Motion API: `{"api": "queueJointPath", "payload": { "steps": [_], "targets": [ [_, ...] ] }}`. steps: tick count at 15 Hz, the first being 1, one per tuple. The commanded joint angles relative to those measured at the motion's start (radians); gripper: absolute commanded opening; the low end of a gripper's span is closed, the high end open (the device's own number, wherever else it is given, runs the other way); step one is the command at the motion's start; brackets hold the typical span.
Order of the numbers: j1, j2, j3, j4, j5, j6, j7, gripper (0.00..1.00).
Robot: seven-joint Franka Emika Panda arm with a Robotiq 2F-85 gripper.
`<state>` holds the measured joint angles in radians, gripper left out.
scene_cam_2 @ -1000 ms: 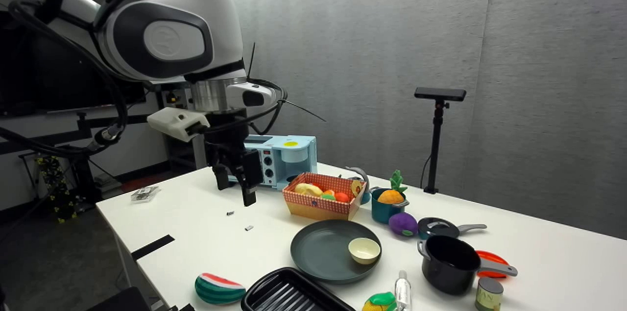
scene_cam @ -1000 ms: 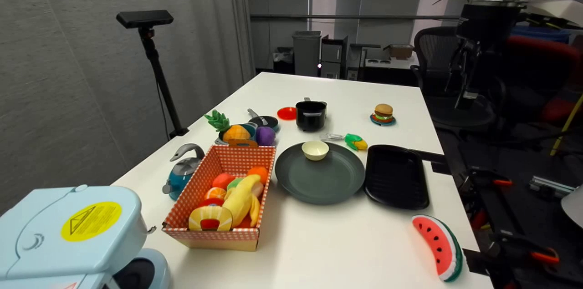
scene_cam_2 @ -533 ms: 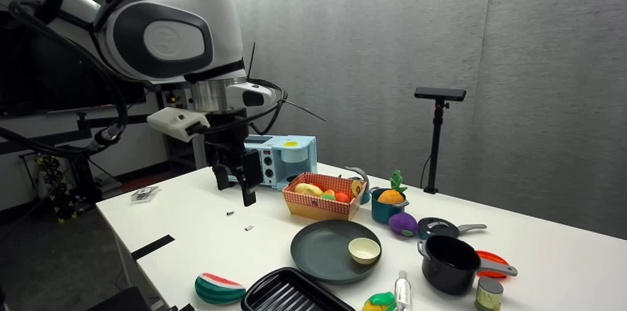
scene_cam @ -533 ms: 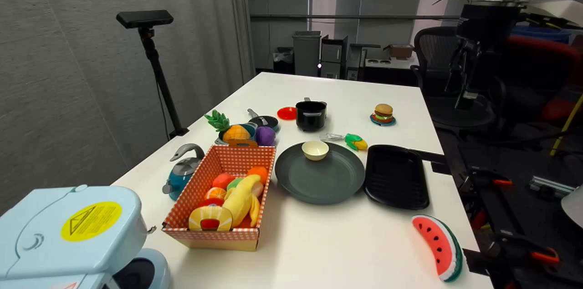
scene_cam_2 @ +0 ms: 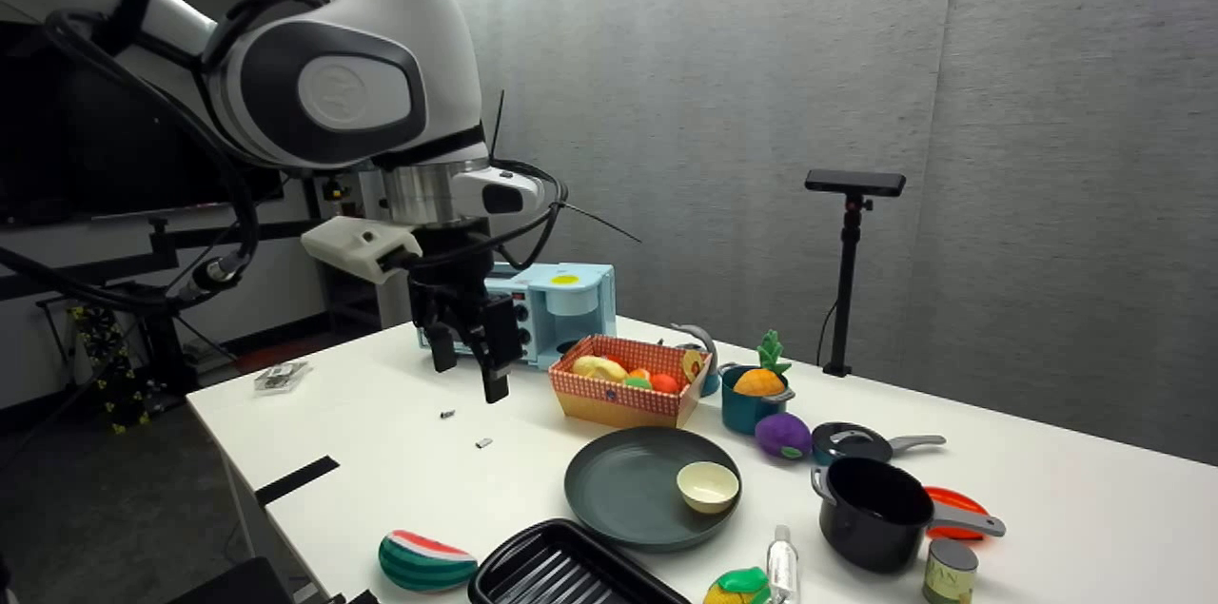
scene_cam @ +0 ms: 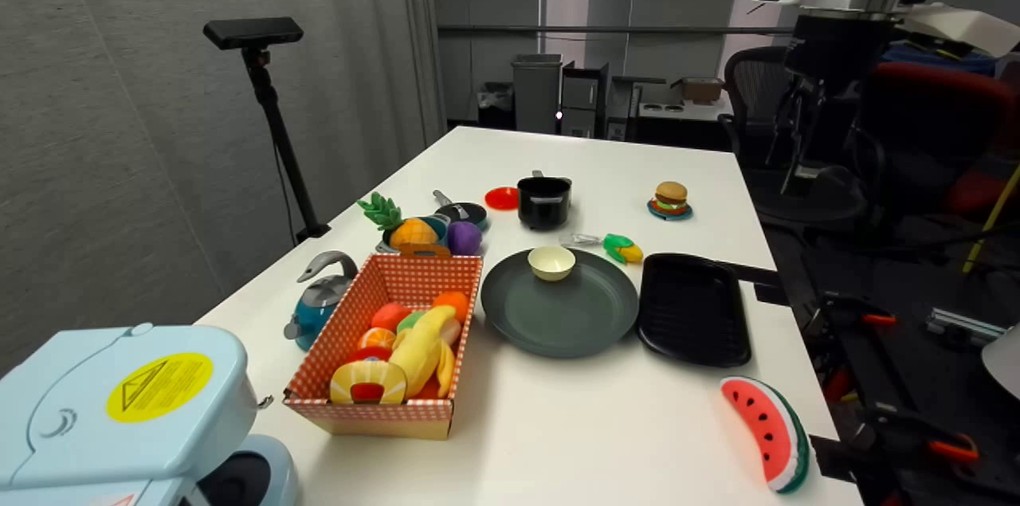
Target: Put the white bowl in the black pot then place the plate over the pot
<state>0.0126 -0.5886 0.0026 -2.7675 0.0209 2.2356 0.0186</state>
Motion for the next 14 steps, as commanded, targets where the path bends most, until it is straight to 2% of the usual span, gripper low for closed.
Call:
{"api": "queueJointPath", "payload": {
  "steps": [1, 9, 14],
  "targets": [
    [-0.016, 0.094, -0.002, 0.024, -0.028, 0.102, -0.023, 1.0],
    [-0.036, 0.334, 0.009, 0.119, -0.113, 0.329, -0.015, 1.0],
    [-0.057, 0.499, -0.009, 0.247, -0.133, 0.385, 0.007, 1.0]
  ]
}}
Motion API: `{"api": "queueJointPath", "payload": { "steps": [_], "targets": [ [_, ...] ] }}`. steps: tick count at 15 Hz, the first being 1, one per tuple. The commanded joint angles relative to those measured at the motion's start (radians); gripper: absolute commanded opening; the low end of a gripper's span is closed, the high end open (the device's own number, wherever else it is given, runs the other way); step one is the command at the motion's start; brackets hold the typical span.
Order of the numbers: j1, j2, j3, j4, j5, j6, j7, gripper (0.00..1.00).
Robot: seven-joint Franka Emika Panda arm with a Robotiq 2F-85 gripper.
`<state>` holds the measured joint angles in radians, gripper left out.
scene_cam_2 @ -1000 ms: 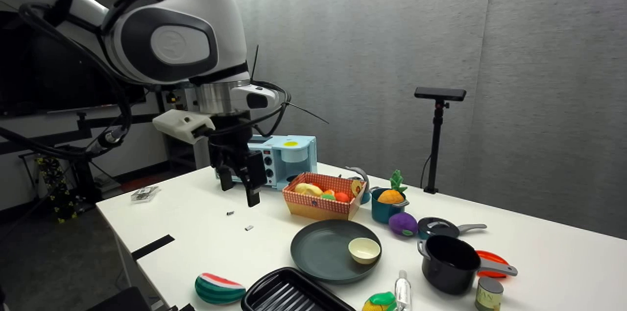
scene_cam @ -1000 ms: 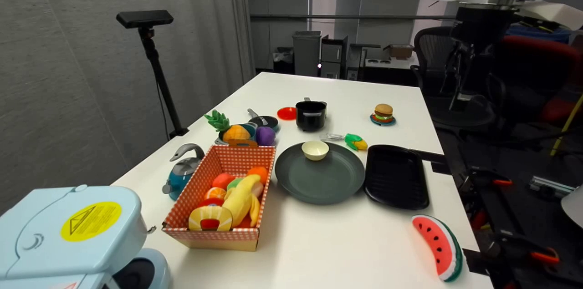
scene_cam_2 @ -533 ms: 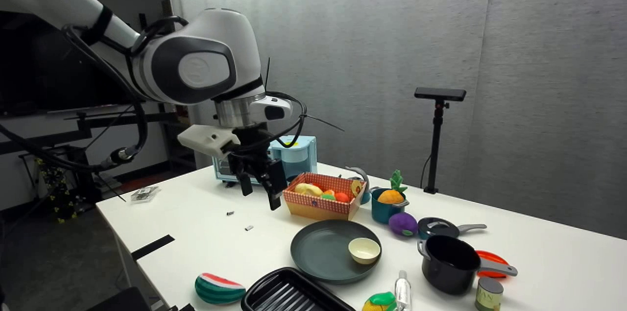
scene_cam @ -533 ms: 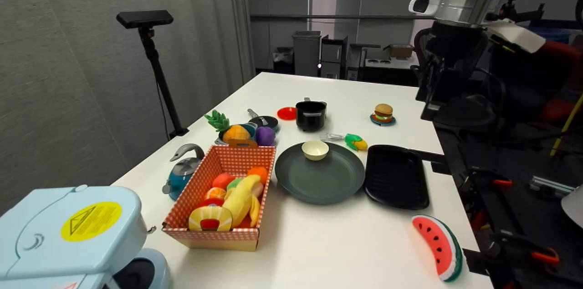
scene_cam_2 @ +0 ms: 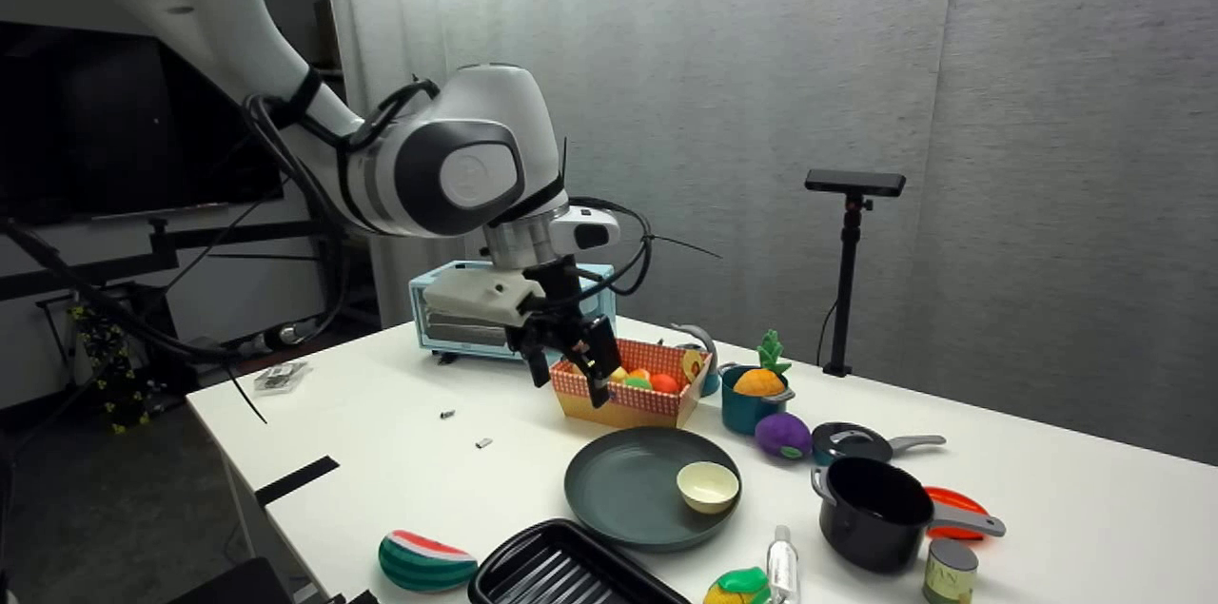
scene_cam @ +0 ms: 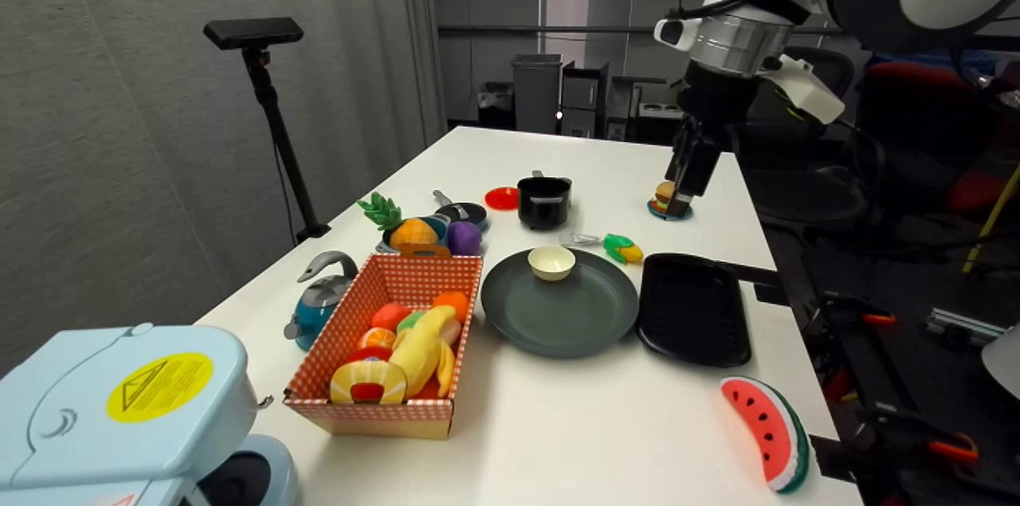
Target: Put the white bowl in the black pot then place the plate over the pot
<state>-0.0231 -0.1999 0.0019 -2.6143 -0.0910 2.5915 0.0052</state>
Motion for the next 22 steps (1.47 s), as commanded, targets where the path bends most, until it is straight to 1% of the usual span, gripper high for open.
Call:
{"api": "queueJointPath", "payload": {
  "steps": [1, 9, 15, 22],
  "targets": [
    [-0.024, 0.14, -0.013, 0.119, -0.018, 0.034, 0.019, 1.0],
    [-0.023, 0.363, -0.055, 0.312, 0.003, 0.023, 0.028, 1.0],
    [-0.024, 0.493, -0.051, 0.431, 0.04, 0.009, 0.005, 1.0],
    [-0.026, 0.616, -0.038, 0.543, 0.051, 0.008, -0.01, 1.0]
  ]
}}
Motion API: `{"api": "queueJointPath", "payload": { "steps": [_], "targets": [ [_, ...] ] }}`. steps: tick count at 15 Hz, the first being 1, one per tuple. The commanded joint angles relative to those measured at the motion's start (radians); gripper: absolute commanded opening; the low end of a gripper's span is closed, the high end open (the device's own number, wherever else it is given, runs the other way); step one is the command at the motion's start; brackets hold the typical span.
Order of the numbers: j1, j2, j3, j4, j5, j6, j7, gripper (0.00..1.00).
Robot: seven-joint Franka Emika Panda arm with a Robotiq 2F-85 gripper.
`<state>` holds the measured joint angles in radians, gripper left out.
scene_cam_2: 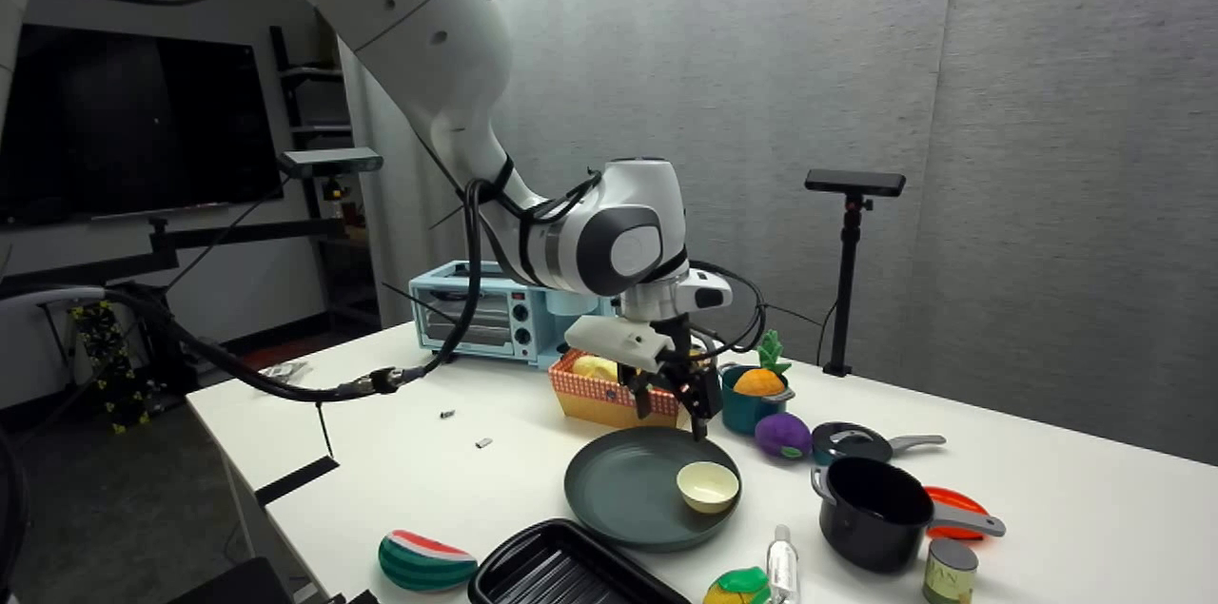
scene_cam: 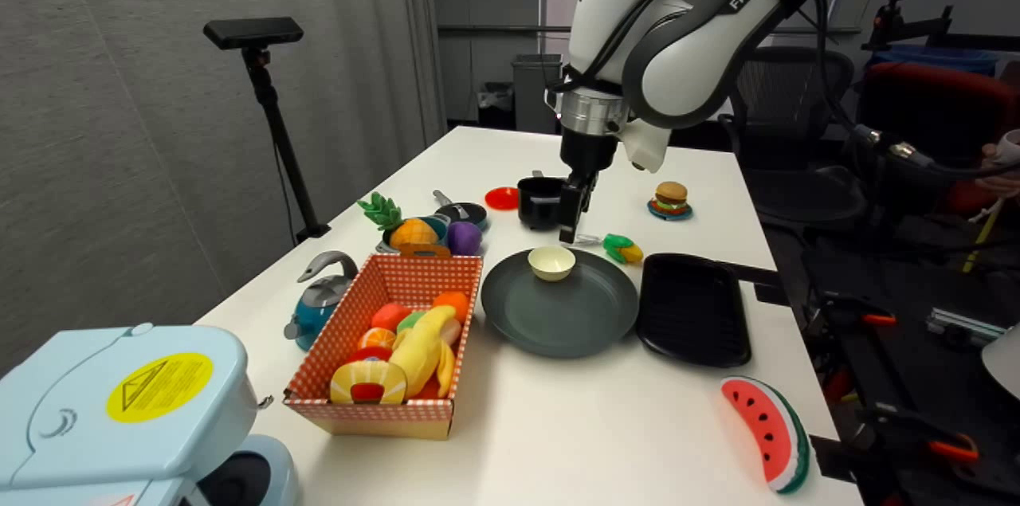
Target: Put the white bowl in the black pot then place the plate over the pot
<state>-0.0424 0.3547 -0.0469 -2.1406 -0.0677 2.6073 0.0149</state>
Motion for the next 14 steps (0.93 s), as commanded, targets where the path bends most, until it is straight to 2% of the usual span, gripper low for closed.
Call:
{"api": "queueJointPath", "payload": {
  "steps": [1, 14],
  "targets": [
    [-0.008, 0.08, 0.01, 0.087, 0.026, -0.009, -0.02, 1.0],
    [-0.031, 0.263, 0.01, 0.251, 0.046, -0.019, -0.029, 0.99]
  ]
}}
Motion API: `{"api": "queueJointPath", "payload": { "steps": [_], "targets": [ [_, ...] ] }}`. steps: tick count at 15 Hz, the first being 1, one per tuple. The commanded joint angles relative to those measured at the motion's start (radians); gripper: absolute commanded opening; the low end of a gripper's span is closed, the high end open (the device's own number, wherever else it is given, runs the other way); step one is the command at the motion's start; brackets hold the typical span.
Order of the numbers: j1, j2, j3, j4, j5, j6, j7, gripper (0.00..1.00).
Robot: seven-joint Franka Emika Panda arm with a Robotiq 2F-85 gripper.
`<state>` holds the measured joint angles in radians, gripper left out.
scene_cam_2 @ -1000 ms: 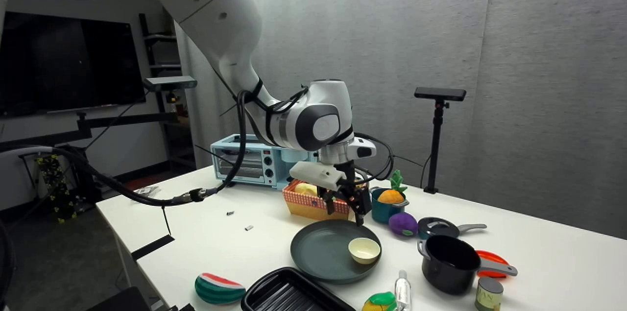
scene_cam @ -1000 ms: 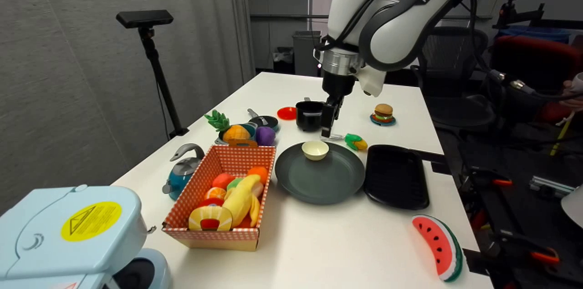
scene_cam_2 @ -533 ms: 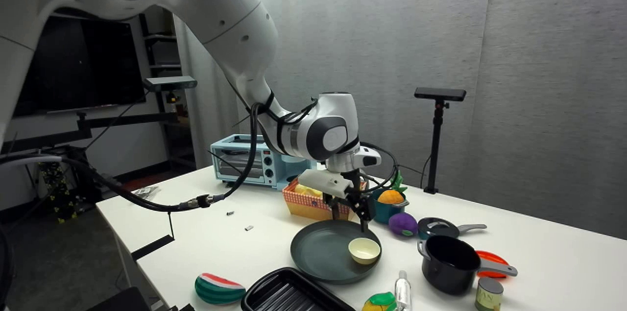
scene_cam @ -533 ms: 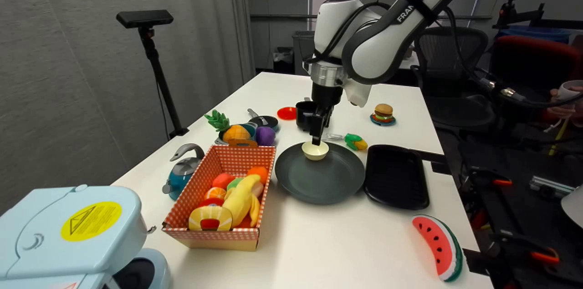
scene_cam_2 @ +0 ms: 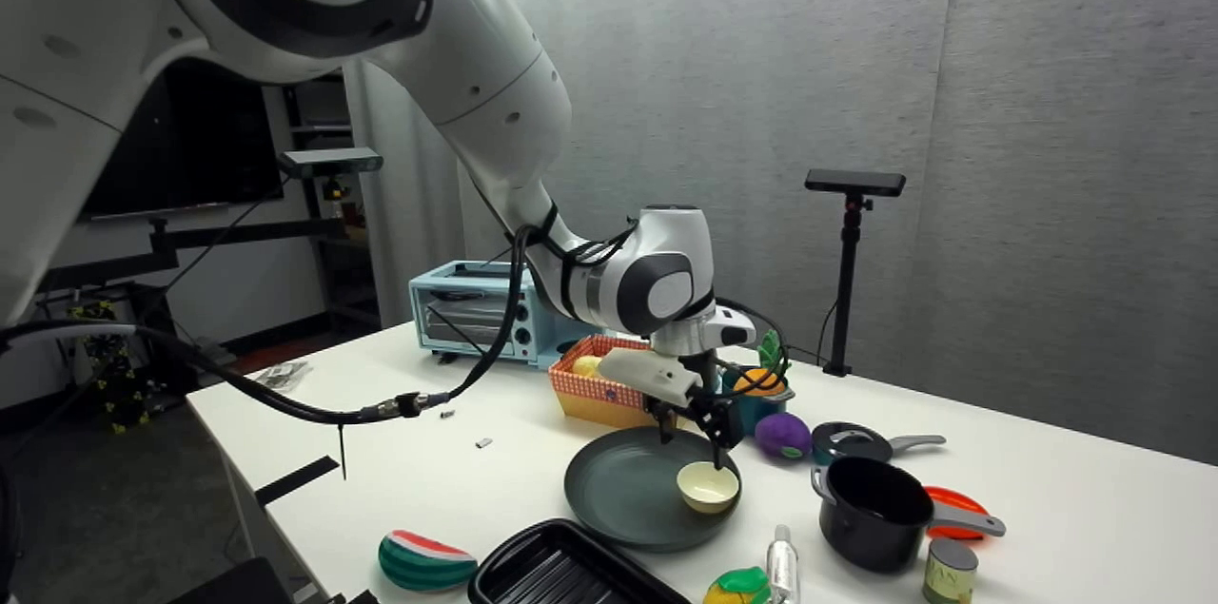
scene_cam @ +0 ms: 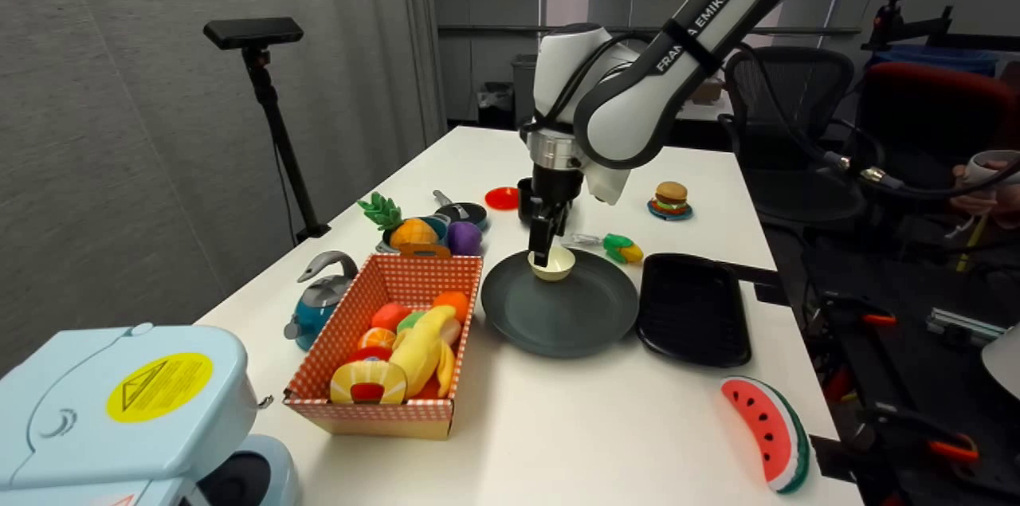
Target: Put the white bowl in the black pot then place the plate over the pot
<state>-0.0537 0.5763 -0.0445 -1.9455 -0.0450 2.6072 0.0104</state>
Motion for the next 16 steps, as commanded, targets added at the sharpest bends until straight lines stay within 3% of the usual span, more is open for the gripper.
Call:
{"api": "queueJointPath", "payload": {
  "steps": [1, 15, 16],
  "targets": [
    [-0.021, 0.048, 0.007, 0.064, 0.021, -0.019, -0.025, 0.98],
    [0.015, 0.098, 0.022, 0.072, 0.013, -0.007, -0.009, 1.0],
    [0.01, 0.102, 0.022, 0.077, 0.014, -0.01, -0.013, 0.93]
  ]
}}
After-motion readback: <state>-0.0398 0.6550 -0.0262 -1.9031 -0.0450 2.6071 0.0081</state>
